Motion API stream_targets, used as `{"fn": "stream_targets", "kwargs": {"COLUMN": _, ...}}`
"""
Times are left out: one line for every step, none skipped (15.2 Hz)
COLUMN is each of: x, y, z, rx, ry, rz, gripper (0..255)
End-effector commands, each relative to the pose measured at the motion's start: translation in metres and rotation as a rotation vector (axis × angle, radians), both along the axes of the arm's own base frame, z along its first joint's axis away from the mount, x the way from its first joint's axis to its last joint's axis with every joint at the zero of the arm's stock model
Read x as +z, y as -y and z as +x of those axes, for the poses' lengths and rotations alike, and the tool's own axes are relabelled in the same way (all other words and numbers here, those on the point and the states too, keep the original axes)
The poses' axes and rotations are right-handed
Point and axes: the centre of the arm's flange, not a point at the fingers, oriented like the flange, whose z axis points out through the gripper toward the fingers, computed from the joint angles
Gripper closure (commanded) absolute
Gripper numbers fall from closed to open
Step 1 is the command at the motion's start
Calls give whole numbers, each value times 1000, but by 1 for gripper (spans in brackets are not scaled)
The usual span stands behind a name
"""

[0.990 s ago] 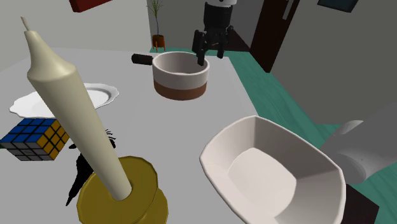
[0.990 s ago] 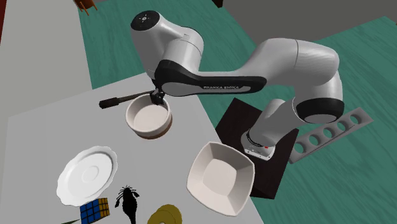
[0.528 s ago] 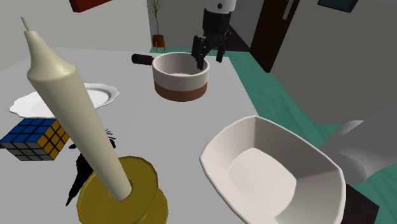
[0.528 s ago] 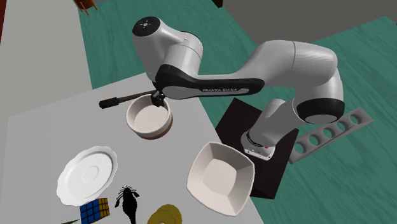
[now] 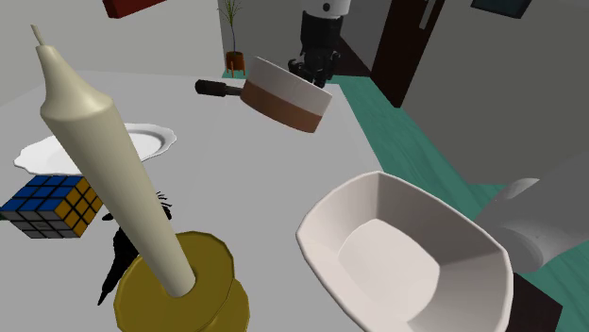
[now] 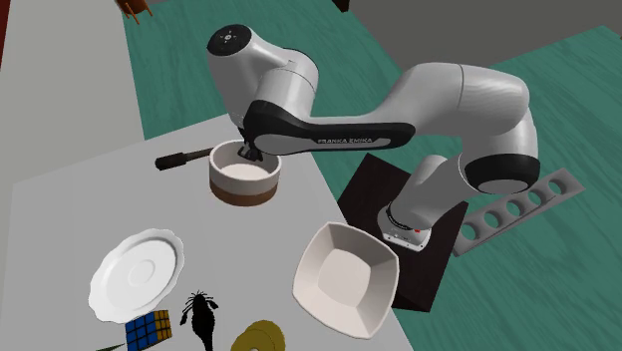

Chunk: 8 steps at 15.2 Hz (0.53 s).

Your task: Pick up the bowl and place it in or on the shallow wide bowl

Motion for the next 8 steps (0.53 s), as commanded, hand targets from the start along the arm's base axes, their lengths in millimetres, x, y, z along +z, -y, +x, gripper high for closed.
{"fn": "stream_targets", "kwargs": {"x": -3, "y": 1, "z": 1, "rx": -2, "ry": -6, "rz": -2, "gripper": 255}}
{"fn": "stream_targets", "kwargs": {"x": -3, "y": 0, "z": 2, "rx": -2, "ry": -6, "rz": -2, "gripper": 255}}
{"fn": "stream_targets", "kwargs": {"x": -3, "y": 0, "z": 2, "rx": -2, "ry": -6, "rz": -2, "gripper": 255}}
{"fn": "stream_targets", "kwargs": {"x": -3, "y": 1, "z": 0, "rx": -2, "ry": -6, "rz": -2, "gripper": 255}}
{"fn": "stream_targets", "kwargs": {"x": 2, "y": 1, "z": 0, "rx": -2, "ry": -6, "rz": -2, "gripper": 255}}
{"fn": "stream_targets", "kwargs": {"x": 8, "y": 1, "z": 0, "rx": -2, "ry": -6, "rz": -2, "gripper": 255}}
{"fn": "stream_targets", "kwargs": {"x": 13, "y": 1, "z": 0, "rx": -2, "ry": -6, "rz": -2, "gripper": 255}}
{"fn": "stream_targets", "kwargs": {"x": 18, "y": 1, "z": 0, "rx": -2, "ry": -6, "rz": -2, "gripper": 255}}
